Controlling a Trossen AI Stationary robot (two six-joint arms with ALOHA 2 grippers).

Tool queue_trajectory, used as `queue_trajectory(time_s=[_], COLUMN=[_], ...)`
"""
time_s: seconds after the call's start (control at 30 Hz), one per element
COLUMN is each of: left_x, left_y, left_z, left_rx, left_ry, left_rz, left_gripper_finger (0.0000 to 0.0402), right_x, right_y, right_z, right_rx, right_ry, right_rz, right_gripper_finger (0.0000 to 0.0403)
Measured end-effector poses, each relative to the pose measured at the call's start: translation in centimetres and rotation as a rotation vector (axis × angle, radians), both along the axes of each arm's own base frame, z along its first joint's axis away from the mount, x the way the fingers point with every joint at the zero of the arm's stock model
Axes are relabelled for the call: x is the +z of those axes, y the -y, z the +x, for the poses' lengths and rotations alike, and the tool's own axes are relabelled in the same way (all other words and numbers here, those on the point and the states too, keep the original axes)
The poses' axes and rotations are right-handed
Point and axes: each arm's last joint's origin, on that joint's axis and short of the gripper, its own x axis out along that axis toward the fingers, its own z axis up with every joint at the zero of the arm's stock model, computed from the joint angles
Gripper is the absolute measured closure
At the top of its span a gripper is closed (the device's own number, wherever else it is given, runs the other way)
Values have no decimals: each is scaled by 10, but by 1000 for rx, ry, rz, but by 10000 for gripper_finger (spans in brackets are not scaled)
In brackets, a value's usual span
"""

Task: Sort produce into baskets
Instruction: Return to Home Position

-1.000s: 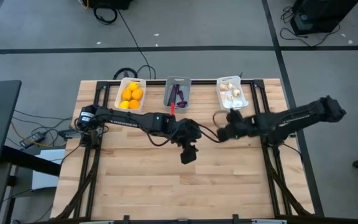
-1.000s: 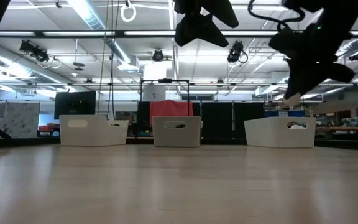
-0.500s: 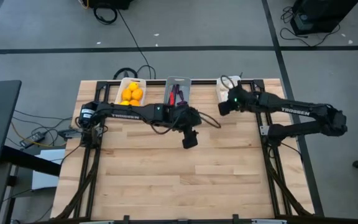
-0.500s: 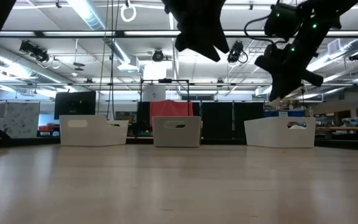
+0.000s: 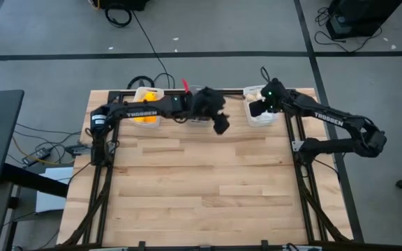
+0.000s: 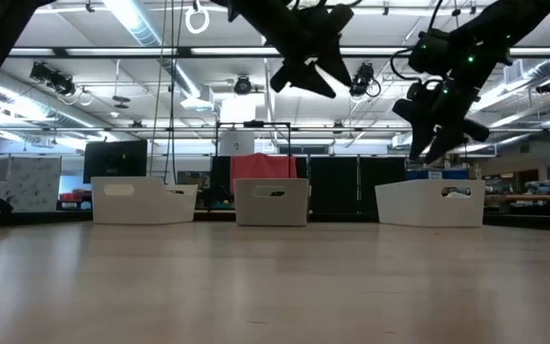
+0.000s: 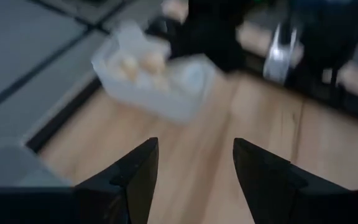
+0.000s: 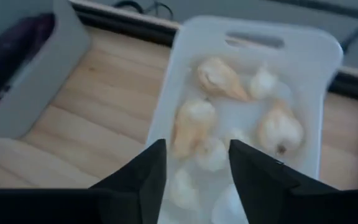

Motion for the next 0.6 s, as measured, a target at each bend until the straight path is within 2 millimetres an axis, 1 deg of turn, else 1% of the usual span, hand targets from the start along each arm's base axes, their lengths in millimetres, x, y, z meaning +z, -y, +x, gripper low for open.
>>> queue_trajectory(time_s=[0.07,0.13,0.23,0.33,0.4,0.47,0.53,0.6], left_x=[6,10,13,19,29,44,62,80], left_y=[-8,-11,-14,-19,-22,-22,-19,-14], left_z=[2,3,5,3,-4,-16,-32,-50], left_rx=[23,48,40,-77,-137,-172,-206,-242], left_ry=[78,139,201,239,263,283,281,271], left_rz=[5,-42,-104,-144,-175,-171,-121,-45], left_gripper_finger=[188,188,188,188,188,191,200,218], right_x=[3,7,17,30,37,43,47,49], right_y=[3,6,5,0,-5,-12,-22,-34], right_z=[2,6,17,29,36,44,52,60], right_rx=[47,149,426,662,759,839,914,1007], right_ry=[27,92,285,506,604,654,668,665], right_rz=[-27,-52,-64,-54,-61,-92,-134,-199], right_gripper_finger=[210,203,202,209,218,232,252,279])
